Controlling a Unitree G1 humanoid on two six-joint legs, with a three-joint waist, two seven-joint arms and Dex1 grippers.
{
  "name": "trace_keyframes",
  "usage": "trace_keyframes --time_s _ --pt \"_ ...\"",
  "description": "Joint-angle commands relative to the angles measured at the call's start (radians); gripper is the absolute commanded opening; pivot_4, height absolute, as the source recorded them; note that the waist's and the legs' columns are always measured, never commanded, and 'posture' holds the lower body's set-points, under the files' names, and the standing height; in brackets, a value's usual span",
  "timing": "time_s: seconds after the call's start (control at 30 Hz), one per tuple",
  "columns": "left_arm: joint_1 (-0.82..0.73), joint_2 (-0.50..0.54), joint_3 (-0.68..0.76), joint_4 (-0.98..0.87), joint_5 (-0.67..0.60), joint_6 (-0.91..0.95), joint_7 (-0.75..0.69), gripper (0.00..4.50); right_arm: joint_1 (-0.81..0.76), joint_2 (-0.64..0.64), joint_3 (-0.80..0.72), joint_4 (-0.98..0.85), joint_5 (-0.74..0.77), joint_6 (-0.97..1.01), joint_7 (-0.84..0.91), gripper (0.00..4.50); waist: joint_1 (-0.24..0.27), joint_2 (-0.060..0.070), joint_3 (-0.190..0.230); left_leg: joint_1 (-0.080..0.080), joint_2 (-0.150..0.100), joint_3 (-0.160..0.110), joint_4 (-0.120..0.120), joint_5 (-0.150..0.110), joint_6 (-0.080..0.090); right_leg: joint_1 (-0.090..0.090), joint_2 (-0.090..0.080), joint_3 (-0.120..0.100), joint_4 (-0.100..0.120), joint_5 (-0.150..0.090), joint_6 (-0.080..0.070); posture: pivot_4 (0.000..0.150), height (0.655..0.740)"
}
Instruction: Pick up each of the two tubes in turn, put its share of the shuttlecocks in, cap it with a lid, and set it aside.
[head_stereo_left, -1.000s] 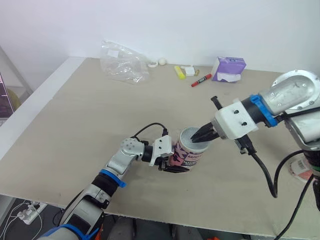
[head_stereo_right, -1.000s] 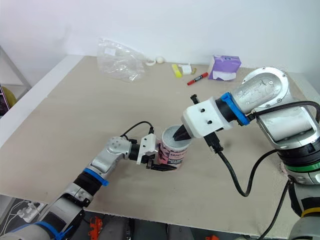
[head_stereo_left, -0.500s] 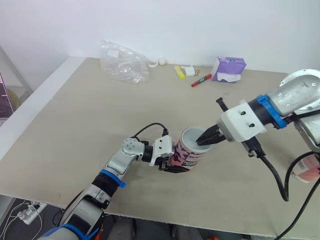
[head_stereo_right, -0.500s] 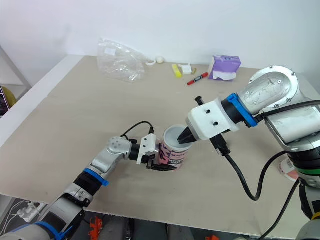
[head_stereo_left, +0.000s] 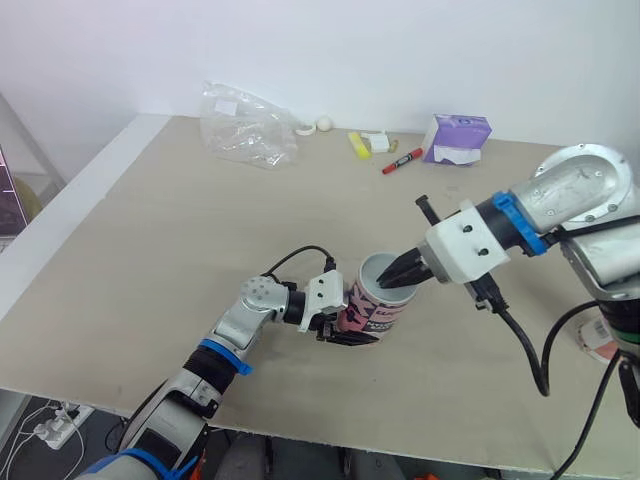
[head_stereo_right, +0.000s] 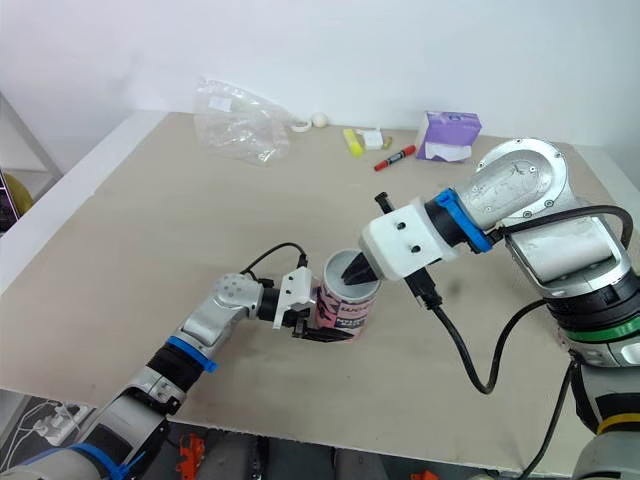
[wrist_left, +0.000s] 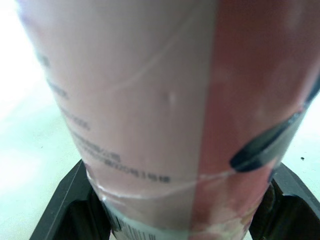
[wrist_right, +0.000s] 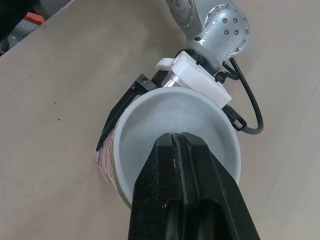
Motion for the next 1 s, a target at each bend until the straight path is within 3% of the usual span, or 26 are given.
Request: trace_keyframes --time_s 0.03,0.53,1.0 --pt "0.024 0.011 -0.015 0.038 0.047 0.038 0.033 2.84 0.002 -0.001 0.032 0.018 -0.034 -0.023 0.046 0.07 0.0 0.0 0.0 0.0 0.0 0.0 0.0 0.0 0.0 0.0 0.0 0.0 0.0 0.0 0.0 0.15 0.74" --pt "0.022 0.014 -0.018 0.038 0.044 0.038 0.032 2.84 0.015 -0.02 0.026 0.134 -0.112 -0.173 0.046 0.07 0.0 -0.001 0.0 0.004 0.0 0.0 0.0 0.0 0.0 0.0 -0.001 0.0 0.0 0.0 0.0 0.15 0.74" --pt "0.014 0.01 -0.019 0.054 0.046 0.032 0.034 2.84 0.099 -0.046 -0.026 0.097 -0.097 -0.105 0.037 0.07 0.0 -0.004 -0.003 0.005 0.0 0.0 0.0 0.0 0.0 0.001 -0.001 0.0 0.0 0.0 0.0 0.15 0.74"
